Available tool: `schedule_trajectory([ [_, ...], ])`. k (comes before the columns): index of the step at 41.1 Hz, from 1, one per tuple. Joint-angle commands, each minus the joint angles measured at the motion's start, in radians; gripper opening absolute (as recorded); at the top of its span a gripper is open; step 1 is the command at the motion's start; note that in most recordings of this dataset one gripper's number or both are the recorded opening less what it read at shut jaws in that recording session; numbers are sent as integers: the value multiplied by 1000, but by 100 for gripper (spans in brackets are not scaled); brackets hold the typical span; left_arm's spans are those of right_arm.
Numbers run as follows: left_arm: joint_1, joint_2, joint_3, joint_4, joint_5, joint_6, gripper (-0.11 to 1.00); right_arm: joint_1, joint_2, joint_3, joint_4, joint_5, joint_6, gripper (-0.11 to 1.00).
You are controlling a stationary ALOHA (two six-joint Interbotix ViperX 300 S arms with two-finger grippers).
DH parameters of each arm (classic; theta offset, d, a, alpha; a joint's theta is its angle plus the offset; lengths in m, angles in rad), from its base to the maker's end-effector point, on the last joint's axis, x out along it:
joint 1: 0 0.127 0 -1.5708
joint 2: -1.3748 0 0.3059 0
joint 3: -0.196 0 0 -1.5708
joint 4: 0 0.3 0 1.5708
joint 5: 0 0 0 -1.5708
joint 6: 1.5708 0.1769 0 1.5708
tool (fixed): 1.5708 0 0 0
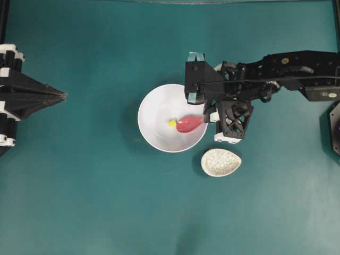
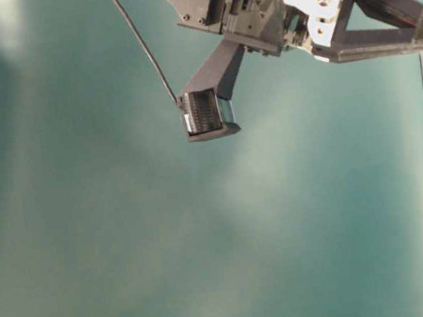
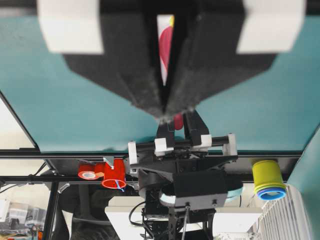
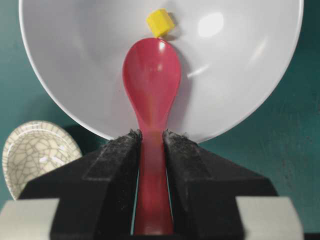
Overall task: Scoop the yellow hexagonal prism block from the bowl with a spoon using the right arm.
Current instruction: 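Lower the spoon into the bowl and push it under the yellow block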
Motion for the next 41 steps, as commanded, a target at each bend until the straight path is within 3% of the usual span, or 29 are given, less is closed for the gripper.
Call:
schedule_trajectory([
  [1, 0, 9, -17, 2, -11, 0, 0, -3, -14, -9, 2, -11, 5, 23],
  [41, 0, 5, -18, 2, -5, 0, 0, -3, 46, -18, 11, -176, -2, 23],
])
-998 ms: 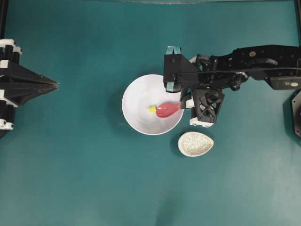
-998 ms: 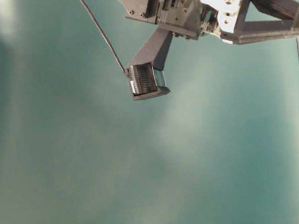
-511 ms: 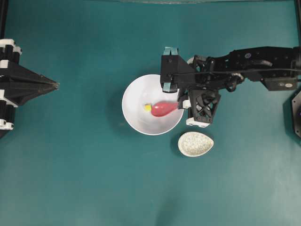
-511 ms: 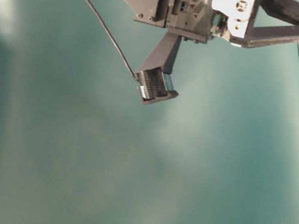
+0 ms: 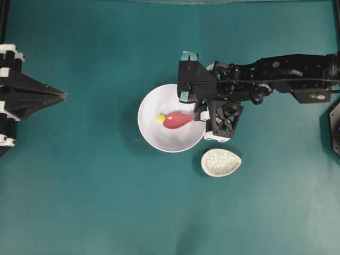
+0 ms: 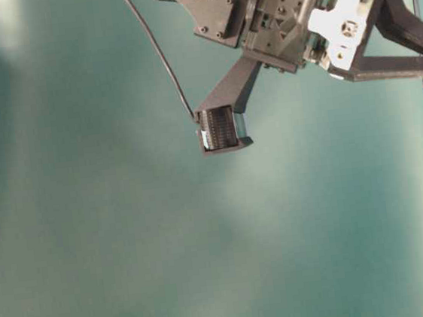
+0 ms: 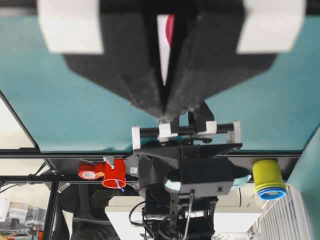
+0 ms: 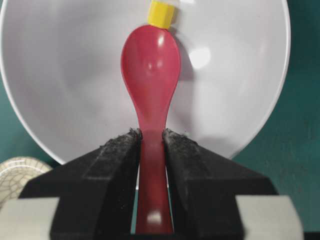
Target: Scoop the yellow hexagonal prism block from the bowl with a spoon using the right arm.
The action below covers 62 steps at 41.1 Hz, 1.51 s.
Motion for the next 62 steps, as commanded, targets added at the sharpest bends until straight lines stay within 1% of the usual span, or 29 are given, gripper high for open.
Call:
schedule_trajectory([
  [1, 0, 5, -18, 2, -5, 0, 0, -3, -9, -20, 5, -26, 0, 23],
  [13, -2, 5, -18, 2, -5, -2, 0, -3, -8, -20, 2, -98, -3, 23],
  [33, -2, 3, -18, 2, -3, -2, 0, -3, -8, -20, 0, -160, -3, 23],
  [62, -2, 3, -20, 2, -3, -2, 0, -3, -9, -18, 0, -175, 0, 23],
])
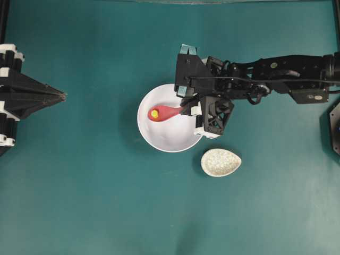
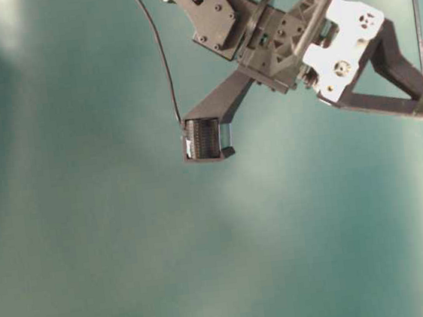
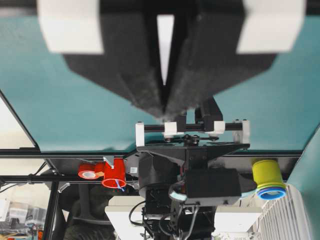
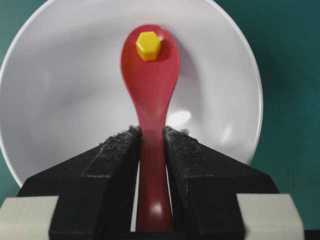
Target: Scoop the yellow hexagonal prism block from the bowl with a spoon using the right arm.
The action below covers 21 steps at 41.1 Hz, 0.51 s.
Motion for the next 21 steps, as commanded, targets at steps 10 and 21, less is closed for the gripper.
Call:
schedule_trajectory([
  [10, 0, 3, -20, 3, -5, -3, 0, -3, -44, 5, 3, -9, 6, 23],
  [21, -2, 3, -20, 3, -6, -3, 0, -3, -129, 75, 25, -91, 9, 23],
])
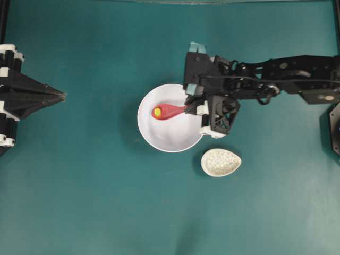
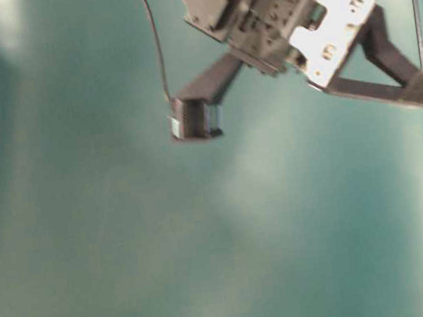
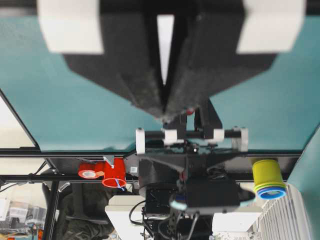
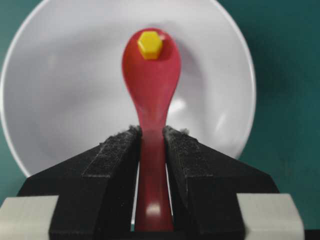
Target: Scoop the yellow hexagonal prism block from the bowl with a spoon using the right arm.
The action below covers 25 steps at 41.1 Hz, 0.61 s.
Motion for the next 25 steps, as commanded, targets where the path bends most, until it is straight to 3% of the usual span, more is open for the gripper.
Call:
schedule_trajectory([
  [1, -2, 5, -20, 2, -5, -2, 0, -2, -69, 14, 11, -38, 2, 23],
  [25, 0, 0, -21, 2, -5, -3, 0, 11, -502, 169, 8, -147, -2, 23],
])
